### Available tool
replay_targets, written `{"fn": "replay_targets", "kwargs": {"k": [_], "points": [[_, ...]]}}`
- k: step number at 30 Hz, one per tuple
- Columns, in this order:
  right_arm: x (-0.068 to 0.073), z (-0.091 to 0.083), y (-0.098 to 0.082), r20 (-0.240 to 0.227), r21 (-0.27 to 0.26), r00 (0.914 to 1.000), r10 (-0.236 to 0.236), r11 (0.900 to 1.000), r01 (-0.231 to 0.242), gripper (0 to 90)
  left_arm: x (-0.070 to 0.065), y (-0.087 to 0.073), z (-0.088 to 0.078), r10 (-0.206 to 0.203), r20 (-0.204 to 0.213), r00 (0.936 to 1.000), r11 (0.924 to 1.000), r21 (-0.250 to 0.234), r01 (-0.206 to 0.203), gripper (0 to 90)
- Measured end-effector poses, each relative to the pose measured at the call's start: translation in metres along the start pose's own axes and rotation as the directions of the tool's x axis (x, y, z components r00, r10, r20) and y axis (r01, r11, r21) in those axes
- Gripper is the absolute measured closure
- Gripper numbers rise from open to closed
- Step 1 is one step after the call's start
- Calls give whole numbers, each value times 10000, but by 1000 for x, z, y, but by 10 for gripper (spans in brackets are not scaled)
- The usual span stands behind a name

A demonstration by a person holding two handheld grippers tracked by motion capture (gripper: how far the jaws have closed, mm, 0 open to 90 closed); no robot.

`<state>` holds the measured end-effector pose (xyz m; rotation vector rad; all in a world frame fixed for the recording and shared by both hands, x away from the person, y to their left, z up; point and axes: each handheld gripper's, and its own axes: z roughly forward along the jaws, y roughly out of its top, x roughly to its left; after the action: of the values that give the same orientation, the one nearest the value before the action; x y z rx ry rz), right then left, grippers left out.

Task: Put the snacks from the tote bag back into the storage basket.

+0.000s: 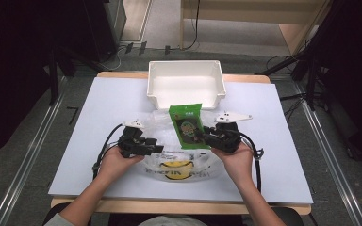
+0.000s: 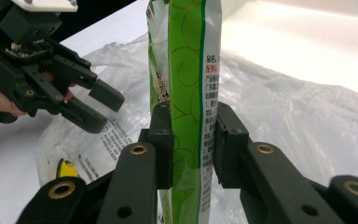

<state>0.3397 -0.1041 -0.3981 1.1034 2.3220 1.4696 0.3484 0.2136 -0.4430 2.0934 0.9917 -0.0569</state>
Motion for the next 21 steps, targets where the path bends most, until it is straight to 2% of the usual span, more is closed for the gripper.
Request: {"fn": "replay_targets", "kwargs": {"k": [6,10,16,21], "points": [[-3,-1,4,86,-55,9999,100,9999,-100,741,0,0,1,-26,69,10000,10000,-10,26,489],[-5,-1,7,137,-59,9998,173,9998,-172,741,0,0,1,74,-48,10000,9999,72,-73,489],[-9,-5,14,204,-249,9996,205,9995,-200,741,1,0,1,-14,-62,10000,10000,94,15,486],[-10,-5,19,295,-386,9994,153,9992,-142,741,0,0,3,94,-59,9999,9998,182,-92,484]]}}
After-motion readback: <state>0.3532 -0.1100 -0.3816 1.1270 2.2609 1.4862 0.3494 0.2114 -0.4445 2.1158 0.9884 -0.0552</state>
